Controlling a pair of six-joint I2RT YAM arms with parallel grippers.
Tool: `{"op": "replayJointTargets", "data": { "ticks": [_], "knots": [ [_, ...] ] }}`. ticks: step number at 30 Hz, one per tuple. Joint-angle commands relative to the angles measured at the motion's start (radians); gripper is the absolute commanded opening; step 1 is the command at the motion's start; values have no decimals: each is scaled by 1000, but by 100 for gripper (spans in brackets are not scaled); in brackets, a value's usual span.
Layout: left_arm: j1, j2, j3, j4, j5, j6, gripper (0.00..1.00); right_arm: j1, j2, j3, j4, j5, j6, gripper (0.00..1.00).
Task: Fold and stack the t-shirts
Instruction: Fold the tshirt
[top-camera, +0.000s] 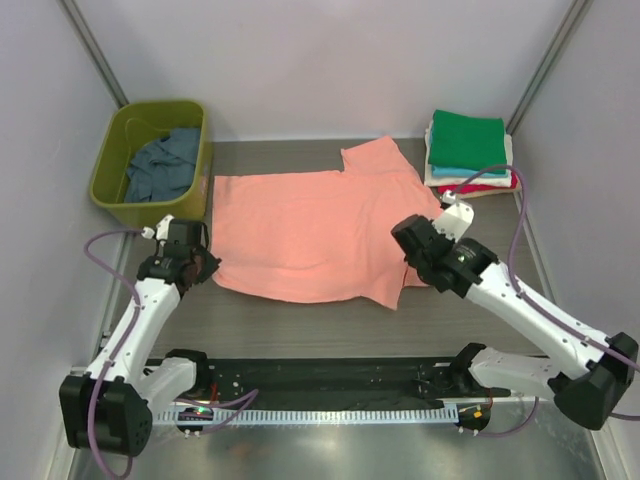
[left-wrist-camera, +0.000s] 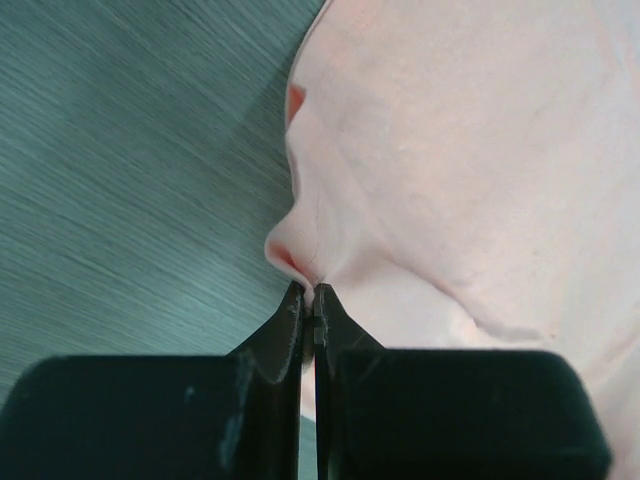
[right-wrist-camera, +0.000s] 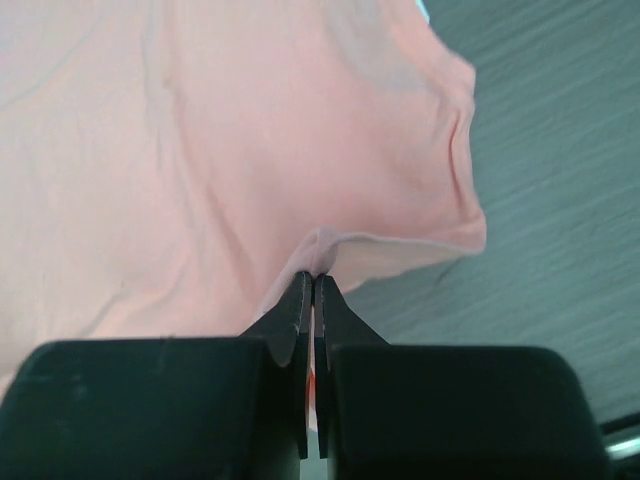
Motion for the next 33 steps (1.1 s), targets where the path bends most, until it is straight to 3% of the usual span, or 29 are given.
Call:
{"op": "replayJointTargets", "data": {
  "ticks": [1, 12, 22, 33],
  "knots": [
    [5, 73, 58, -3, -23, 20, 0, -111, 73, 77, 198, -12, -214, 1],
    [51, 354, 206, 79, -3, -15, 0, -304, 365, 267, 425, -81, -389, 1],
    [68, 521, 301, 94, -75, -17, 0, -360, 567, 417, 470, -98, -456, 1],
    [117, 636, 367, 86, -19, -20, 1, -398, 745, 575, 474, -78, -501, 1]
  ]
}}
